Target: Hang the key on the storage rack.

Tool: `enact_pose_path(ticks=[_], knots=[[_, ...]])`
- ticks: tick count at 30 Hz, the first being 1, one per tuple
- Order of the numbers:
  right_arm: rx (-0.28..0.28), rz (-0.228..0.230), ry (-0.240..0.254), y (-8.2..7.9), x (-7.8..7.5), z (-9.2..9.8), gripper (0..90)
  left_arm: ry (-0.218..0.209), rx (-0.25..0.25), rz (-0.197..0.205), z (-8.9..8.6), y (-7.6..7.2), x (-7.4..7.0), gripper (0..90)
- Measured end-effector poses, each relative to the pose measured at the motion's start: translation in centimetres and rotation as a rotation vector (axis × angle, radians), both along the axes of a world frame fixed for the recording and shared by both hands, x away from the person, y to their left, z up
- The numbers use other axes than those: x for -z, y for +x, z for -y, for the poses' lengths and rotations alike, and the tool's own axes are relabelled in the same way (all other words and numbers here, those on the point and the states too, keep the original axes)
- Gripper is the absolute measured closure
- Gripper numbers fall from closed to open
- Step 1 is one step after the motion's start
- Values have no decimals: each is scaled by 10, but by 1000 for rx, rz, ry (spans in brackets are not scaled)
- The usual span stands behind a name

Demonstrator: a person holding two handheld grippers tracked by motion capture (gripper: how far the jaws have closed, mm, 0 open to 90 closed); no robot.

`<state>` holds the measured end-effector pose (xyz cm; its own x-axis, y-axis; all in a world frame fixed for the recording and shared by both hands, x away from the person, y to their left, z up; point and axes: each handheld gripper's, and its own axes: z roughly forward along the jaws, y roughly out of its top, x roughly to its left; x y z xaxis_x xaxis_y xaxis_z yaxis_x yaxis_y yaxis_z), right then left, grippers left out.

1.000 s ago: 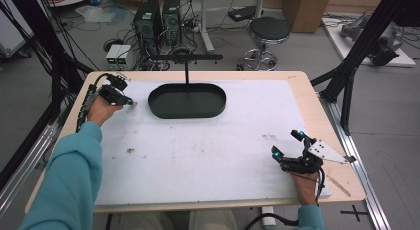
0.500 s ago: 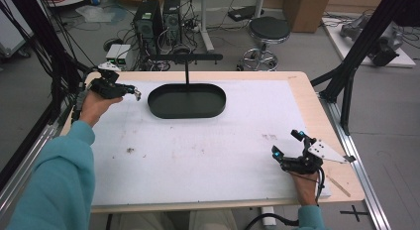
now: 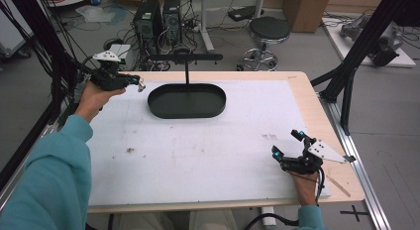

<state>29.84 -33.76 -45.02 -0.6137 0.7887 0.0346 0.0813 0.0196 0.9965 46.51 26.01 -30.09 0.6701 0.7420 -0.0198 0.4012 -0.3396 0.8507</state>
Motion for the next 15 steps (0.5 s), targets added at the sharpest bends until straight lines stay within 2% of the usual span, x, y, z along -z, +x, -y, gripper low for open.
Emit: enact_pose_path(ticks=[8, 15], knots=[[1, 5, 3, 1, 0, 0, 7, -31, 18, 15, 4, 2, -8, 883], [1, 3, 3, 1, 0, 0, 7, -50, 47, 45, 9, 6, -22, 884]])
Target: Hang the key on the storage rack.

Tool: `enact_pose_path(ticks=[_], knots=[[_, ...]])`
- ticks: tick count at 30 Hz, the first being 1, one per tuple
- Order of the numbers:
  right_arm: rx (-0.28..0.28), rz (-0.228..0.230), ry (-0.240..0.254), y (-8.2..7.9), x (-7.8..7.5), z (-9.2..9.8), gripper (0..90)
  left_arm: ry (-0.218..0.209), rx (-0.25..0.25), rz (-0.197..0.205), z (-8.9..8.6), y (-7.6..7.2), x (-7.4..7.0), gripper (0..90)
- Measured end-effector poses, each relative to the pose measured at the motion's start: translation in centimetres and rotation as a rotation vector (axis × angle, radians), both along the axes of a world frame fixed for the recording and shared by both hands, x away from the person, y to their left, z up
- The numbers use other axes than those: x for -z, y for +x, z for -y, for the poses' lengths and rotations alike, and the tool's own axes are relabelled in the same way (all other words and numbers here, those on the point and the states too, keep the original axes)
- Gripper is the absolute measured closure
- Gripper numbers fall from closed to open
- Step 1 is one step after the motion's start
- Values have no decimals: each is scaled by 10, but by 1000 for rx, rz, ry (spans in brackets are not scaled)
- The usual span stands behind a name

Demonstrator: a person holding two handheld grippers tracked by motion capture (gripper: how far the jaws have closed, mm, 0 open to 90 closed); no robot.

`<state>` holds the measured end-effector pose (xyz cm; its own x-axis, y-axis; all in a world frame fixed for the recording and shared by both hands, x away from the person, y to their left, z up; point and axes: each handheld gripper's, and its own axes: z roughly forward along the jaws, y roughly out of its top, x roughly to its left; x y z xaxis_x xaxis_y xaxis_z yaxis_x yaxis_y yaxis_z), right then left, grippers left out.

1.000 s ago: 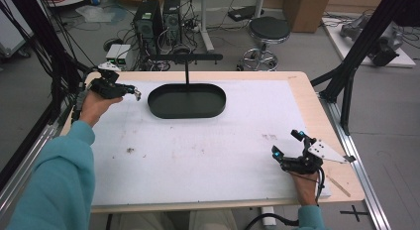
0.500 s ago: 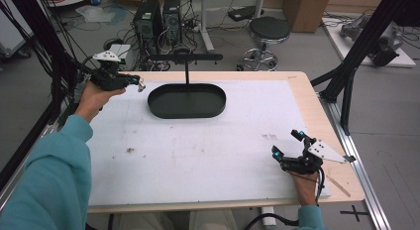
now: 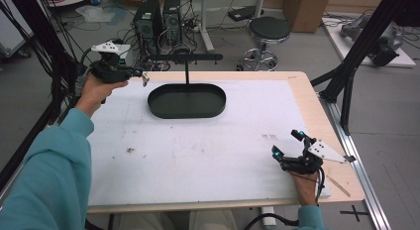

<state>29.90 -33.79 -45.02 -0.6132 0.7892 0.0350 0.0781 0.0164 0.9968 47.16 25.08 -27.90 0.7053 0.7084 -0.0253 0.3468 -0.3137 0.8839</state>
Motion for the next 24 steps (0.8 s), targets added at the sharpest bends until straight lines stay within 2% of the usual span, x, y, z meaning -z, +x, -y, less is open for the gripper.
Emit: enact_pose_path(ticks=[6, 14, 24], knots=[[-1, -4, 2, 0, 0, 0, 7, -18, 30, 12, 6, 4, -10, 883], [1, -8, -1, 0, 0, 0, 8, -11, 76, 25, 14, 10, -21, 883], [1, -7, -3, 0, 0, 0, 7, -2, 102, 15, 25, 21, -31, 883]])
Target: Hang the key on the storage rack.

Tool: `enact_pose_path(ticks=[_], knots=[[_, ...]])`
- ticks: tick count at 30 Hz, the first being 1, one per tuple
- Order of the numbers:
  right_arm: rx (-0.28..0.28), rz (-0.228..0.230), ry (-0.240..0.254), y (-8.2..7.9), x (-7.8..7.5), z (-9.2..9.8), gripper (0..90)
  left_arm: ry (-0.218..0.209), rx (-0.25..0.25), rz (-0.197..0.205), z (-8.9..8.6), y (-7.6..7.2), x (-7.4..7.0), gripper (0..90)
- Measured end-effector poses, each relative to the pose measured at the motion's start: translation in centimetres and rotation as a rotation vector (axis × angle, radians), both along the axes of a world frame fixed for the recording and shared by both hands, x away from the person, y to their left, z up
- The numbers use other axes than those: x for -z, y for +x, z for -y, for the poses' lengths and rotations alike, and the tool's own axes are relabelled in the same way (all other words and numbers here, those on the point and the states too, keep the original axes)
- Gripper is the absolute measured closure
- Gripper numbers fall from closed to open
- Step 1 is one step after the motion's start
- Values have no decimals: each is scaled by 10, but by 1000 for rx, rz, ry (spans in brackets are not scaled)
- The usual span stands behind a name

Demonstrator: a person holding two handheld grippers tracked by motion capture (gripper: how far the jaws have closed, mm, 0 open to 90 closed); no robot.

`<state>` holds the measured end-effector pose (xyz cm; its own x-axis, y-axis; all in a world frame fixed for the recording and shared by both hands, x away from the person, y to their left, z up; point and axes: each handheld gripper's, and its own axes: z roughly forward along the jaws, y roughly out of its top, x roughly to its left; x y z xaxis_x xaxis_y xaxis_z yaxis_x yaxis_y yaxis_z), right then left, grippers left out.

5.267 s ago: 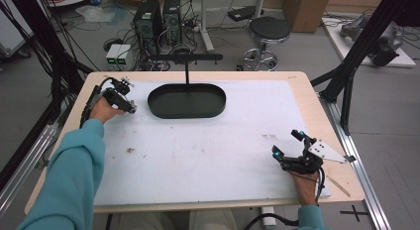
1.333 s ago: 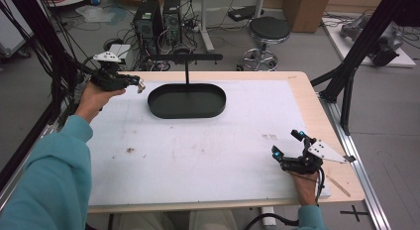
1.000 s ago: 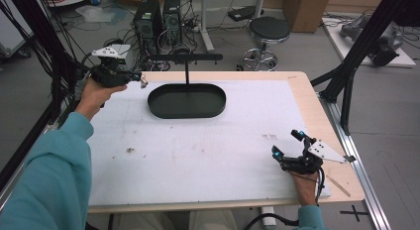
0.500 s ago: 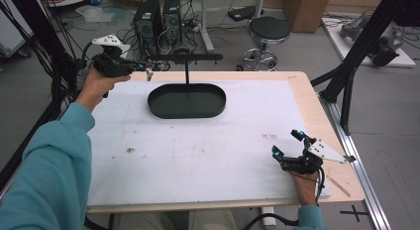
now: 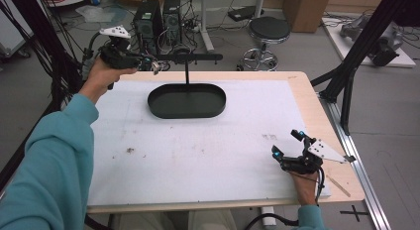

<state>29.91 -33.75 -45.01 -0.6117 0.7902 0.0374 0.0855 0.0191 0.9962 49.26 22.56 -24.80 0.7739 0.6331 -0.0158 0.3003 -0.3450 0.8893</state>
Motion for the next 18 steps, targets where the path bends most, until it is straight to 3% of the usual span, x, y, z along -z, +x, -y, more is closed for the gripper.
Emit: enact_pose_path(ticks=[5, 18], knots=[[1, -2, 0, 0, 0, 0, 7, 12, 13, -14, 3, 6, 4, 883], [1, 0, -2, 0, 0, 0, 7, 45, -6, -66, 8, 22, 22, 883]])
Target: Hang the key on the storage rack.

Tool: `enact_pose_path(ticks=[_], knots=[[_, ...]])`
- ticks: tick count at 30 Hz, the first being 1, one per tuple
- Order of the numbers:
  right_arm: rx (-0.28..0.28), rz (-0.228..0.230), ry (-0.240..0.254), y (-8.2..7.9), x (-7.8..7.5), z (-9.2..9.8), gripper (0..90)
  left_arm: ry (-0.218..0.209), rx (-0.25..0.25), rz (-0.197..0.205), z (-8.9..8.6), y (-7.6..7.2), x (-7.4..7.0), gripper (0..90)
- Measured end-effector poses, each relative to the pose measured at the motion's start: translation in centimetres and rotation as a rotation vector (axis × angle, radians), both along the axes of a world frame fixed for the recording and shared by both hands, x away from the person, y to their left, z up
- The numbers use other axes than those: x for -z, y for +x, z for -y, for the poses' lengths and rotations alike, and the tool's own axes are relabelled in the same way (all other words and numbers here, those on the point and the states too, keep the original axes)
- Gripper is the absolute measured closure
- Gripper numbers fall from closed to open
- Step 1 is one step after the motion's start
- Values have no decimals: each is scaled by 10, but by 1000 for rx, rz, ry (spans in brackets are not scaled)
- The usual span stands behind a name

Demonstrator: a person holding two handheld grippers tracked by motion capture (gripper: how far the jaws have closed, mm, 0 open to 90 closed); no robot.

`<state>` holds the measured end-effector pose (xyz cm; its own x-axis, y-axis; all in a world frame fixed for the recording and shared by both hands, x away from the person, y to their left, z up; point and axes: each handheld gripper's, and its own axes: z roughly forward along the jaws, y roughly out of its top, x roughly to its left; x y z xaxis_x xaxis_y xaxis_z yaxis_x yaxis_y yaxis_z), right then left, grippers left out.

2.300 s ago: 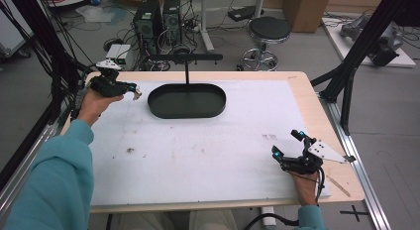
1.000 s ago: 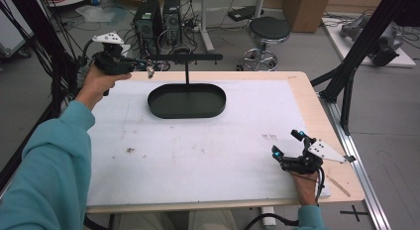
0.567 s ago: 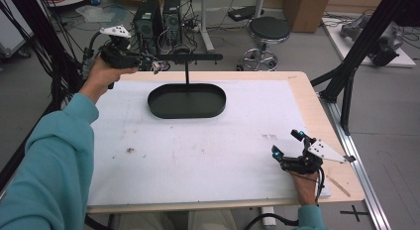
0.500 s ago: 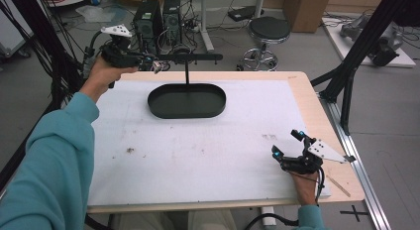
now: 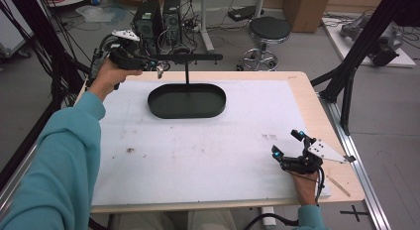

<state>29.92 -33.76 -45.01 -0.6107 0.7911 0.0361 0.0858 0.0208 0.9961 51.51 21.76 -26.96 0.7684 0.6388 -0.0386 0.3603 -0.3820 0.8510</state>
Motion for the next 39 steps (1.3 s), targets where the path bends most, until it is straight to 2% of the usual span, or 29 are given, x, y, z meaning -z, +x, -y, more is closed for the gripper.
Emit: enact_pose_path(ticks=[13, 23, 39], knots=[[0, -1, 3, 0, 0, 0, 7, 2, -15, -5, -4, 5, 4, 882], [-1, 2, 0, 0, 0, 0, 7, 22, -35, -8, -4, 8, 6, 883], [0, -1, 1, 0, 0, 0, 7, 17, -52, -7, -6, 11, 8, 882]])
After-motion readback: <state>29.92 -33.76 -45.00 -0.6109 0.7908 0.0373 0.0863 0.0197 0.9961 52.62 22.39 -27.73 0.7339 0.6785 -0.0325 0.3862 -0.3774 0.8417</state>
